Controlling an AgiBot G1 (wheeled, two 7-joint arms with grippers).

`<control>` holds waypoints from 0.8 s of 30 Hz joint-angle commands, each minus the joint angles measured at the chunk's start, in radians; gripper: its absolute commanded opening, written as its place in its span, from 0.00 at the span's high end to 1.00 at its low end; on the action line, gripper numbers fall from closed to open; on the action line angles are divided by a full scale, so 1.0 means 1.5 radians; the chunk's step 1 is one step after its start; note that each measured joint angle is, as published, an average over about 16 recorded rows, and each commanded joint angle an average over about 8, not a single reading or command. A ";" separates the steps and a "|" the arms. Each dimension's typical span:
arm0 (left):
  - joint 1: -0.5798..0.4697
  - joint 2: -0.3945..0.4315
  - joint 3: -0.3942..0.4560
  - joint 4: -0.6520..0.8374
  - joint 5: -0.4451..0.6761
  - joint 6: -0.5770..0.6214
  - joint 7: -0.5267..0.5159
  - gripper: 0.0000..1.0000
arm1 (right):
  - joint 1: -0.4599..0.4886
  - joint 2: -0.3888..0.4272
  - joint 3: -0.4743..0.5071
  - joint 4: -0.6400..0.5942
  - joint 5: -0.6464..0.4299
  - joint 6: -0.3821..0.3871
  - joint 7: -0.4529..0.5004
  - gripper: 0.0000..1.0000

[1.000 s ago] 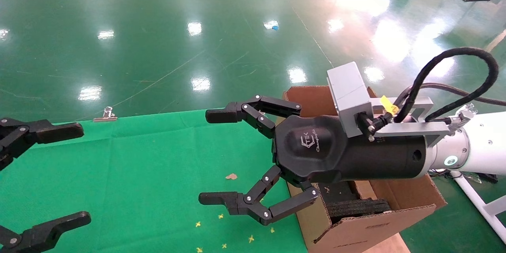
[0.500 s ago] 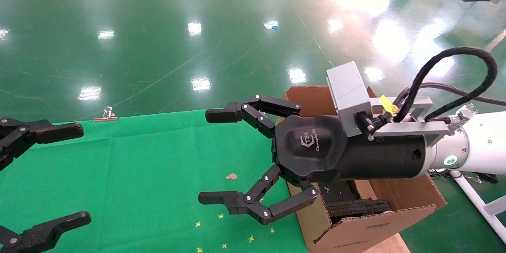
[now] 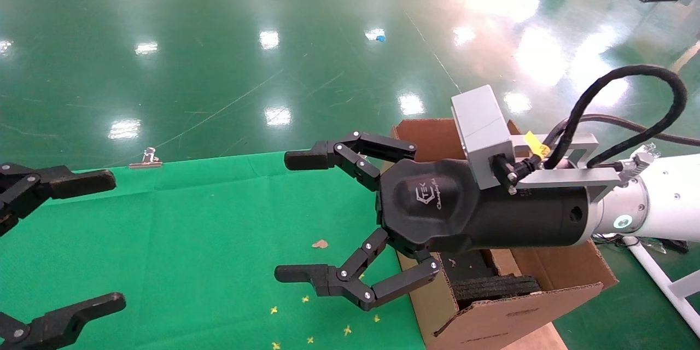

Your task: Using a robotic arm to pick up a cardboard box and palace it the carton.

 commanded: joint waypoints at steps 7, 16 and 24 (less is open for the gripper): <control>0.000 0.000 0.000 0.000 0.000 0.000 0.000 0.00 | 0.000 0.000 0.000 0.000 0.000 0.000 0.000 0.00; 0.000 0.000 0.000 0.000 0.000 0.000 0.000 0.00 | 0.000 0.000 0.000 0.000 0.000 0.000 0.000 0.00; 0.000 0.000 0.000 0.000 0.000 0.000 0.000 0.00 | 0.000 0.000 0.000 0.000 0.000 0.000 0.000 0.00</control>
